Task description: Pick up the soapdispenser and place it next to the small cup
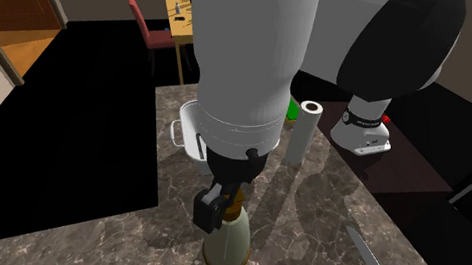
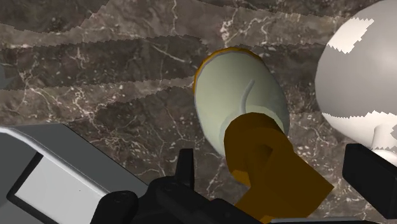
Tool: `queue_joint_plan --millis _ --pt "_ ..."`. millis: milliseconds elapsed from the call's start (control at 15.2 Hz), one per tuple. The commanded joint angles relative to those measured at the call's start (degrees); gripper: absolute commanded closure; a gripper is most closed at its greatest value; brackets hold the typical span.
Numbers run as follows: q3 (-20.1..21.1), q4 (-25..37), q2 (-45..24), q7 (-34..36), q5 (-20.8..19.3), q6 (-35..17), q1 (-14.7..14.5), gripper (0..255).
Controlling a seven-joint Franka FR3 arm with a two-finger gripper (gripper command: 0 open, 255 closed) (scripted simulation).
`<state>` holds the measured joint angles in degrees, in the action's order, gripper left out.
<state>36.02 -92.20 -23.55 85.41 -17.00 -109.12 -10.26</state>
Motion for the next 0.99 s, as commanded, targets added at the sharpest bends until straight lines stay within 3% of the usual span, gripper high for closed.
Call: queue_joint_plan --millis 0,132,198,924 --pt "-0.01 -0.03 -0.02 0.01 -0.01 -0.05 0.0 0" --pt "-0.01 -0.02 -0.02 0.01 -0.01 -0.03 0.0 0" --pt "-0.01 -0.02 -0.02 0.01 -0.01 -0.03 0.0 255" --pt "0.15 1.02 0.37 -0.25 0.3 1.29 0.0 255"
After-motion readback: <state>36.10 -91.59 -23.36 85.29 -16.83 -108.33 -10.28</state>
